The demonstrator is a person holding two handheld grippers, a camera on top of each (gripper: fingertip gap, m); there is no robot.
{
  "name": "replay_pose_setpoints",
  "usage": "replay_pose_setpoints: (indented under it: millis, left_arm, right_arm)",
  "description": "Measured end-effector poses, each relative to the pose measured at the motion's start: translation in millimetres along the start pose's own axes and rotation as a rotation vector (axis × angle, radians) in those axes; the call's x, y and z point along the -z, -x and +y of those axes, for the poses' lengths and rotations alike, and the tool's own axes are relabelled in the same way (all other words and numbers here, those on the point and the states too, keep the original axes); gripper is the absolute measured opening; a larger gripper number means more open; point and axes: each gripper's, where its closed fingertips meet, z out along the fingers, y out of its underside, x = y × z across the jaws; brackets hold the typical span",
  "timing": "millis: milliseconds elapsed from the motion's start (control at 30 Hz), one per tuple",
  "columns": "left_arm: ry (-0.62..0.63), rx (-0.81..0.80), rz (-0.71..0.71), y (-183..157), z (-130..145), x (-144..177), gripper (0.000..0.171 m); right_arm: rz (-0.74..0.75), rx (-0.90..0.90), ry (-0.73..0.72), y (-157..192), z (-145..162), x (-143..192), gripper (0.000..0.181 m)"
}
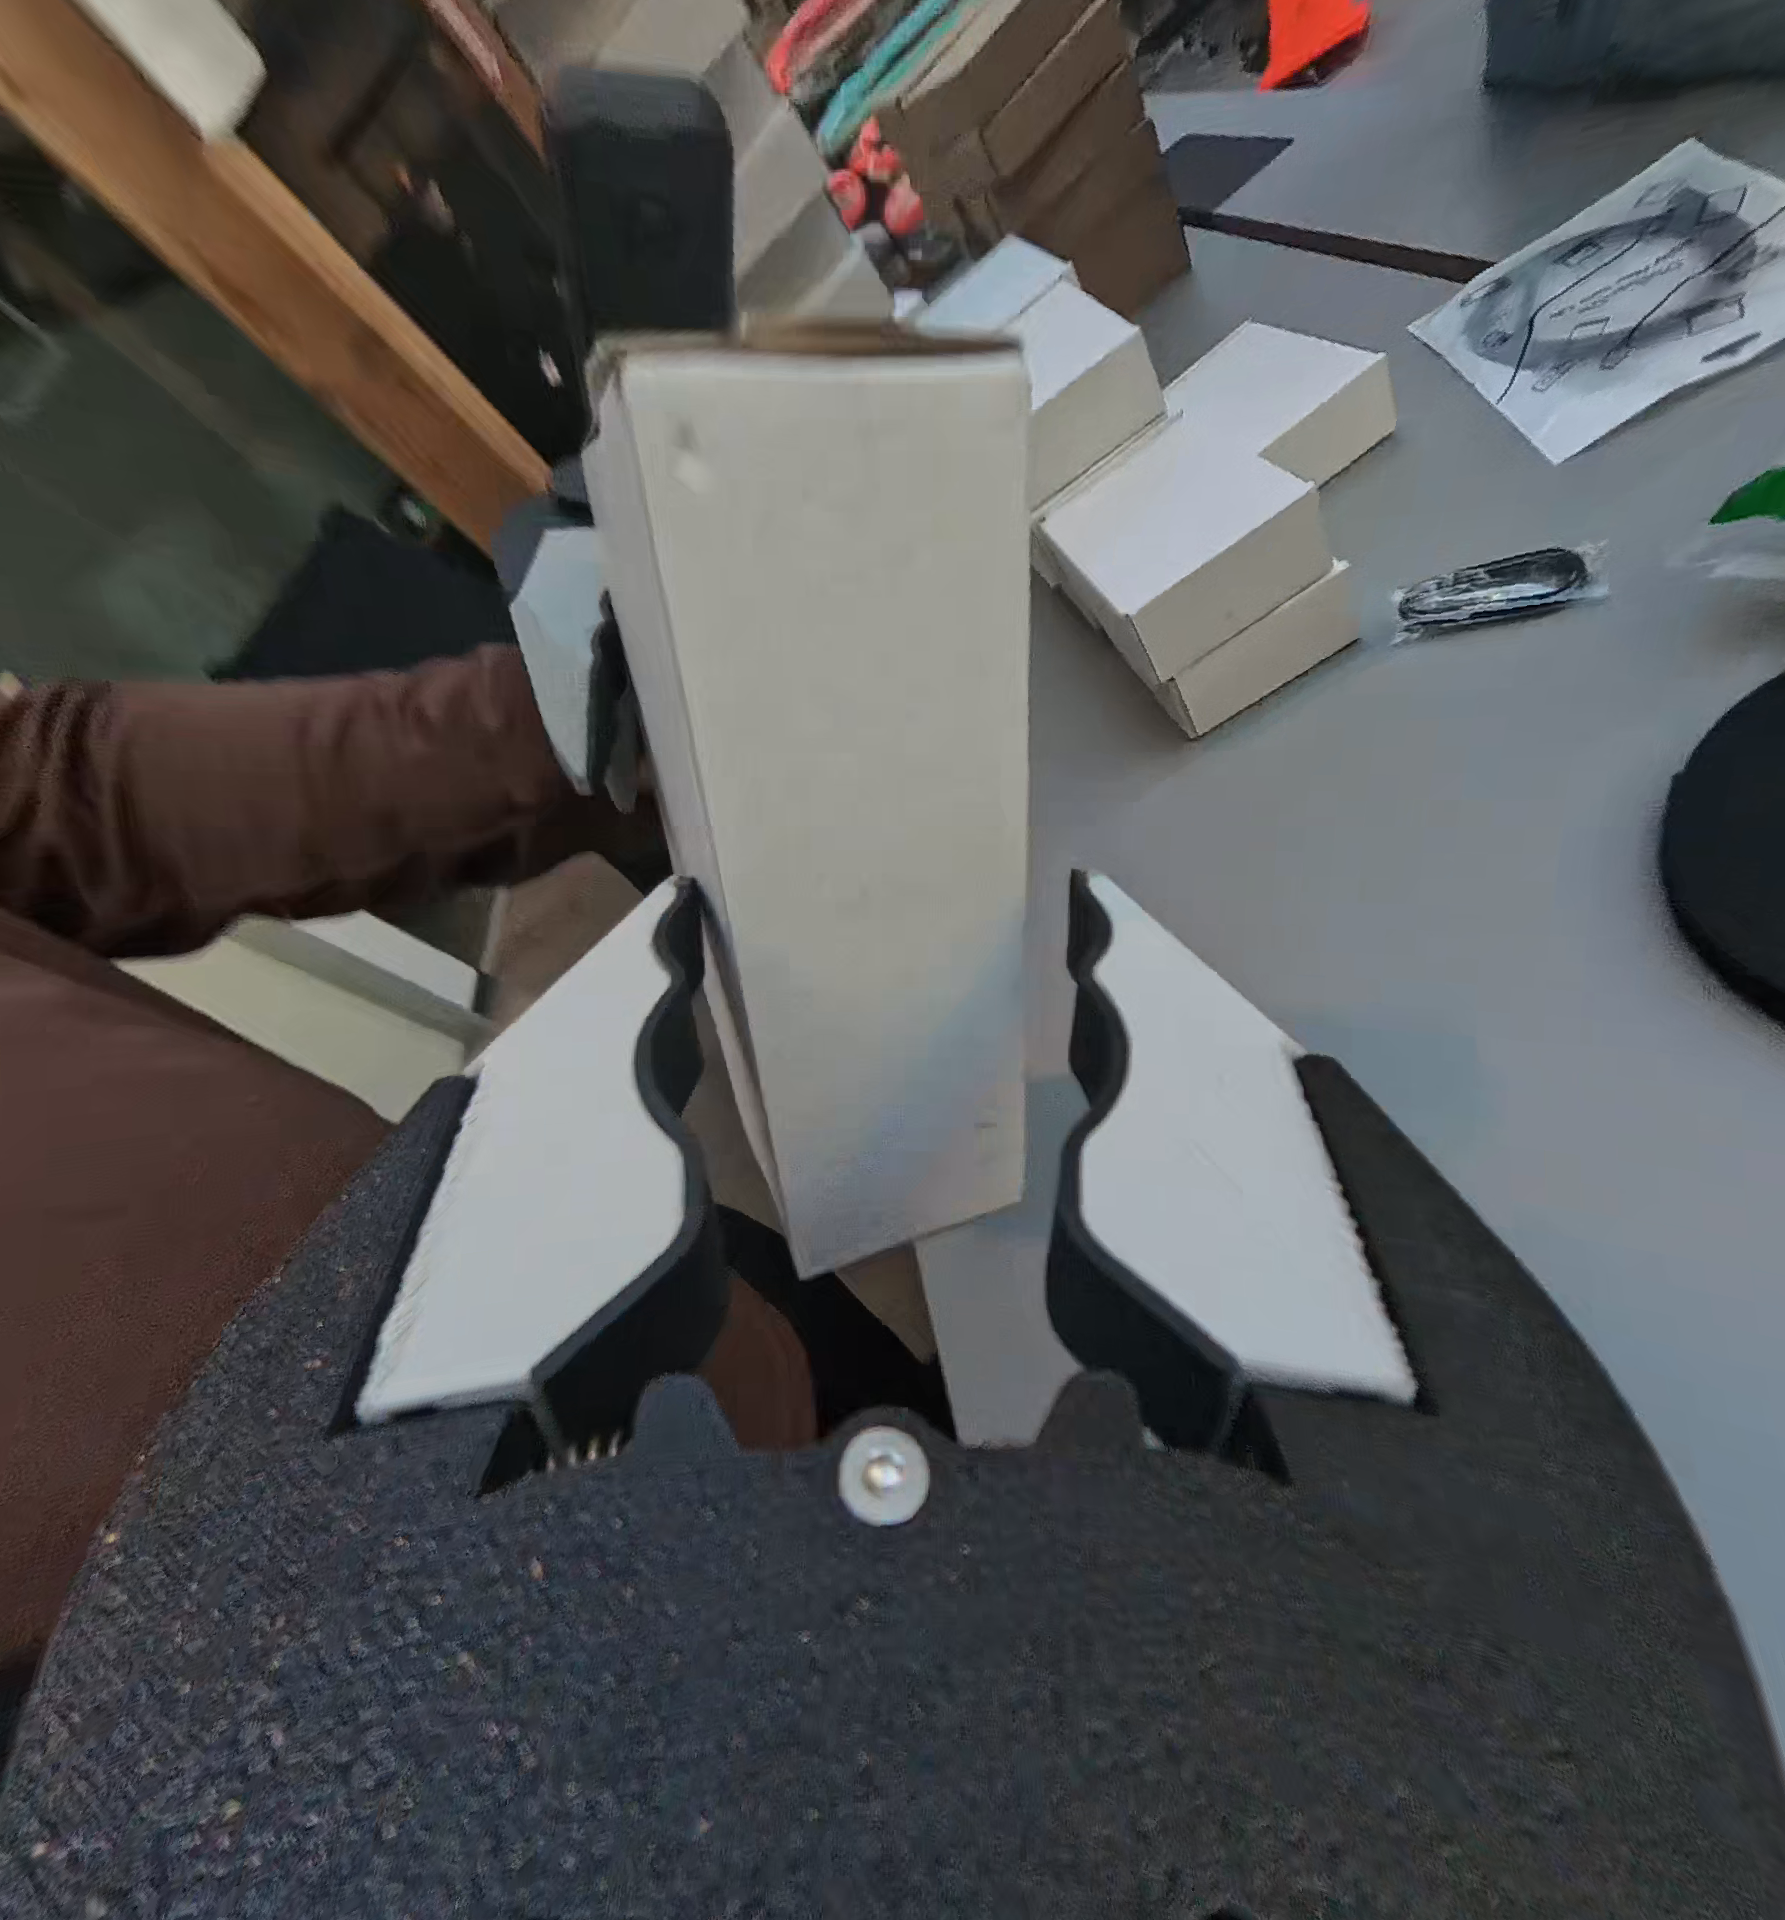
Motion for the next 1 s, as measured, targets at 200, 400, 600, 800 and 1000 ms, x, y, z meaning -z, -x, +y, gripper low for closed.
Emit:
replay_pose_setpoints:
  millis: [200,400,600,800,1000]
  left_arm:
    - [0.282,-0.185,0.059,-32.4,32.9,-11.7,0.070]
    - [0.447,-0.032,-0.126,27.5,111.3,-5.9,0.087]
    - [0.452,0.264,-0.154,48.8,203.5,11.6,0.087]
    - [0.423,0.270,-0.095,35.9,212.1,8.4,0.082]
    - [0.350,0.215,-0.036,26.8,179.4,-0.4,0.091]
  right_arm:
    - [-0.042,0.214,0.322,36.8,38.7,-15.8,0.074]
    - [0.059,0.026,0.391,-9.9,100.2,-22.2,0.071]
    - [0.347,0.070,0.305,-56.2,30.2,33.3,0.071]
    - [0.762,0.740,0.138,44.6,-200.0,158.9,0.074]
    - [0.945,0.772,-0.176,120.8,-178.4,339.4,0.047]
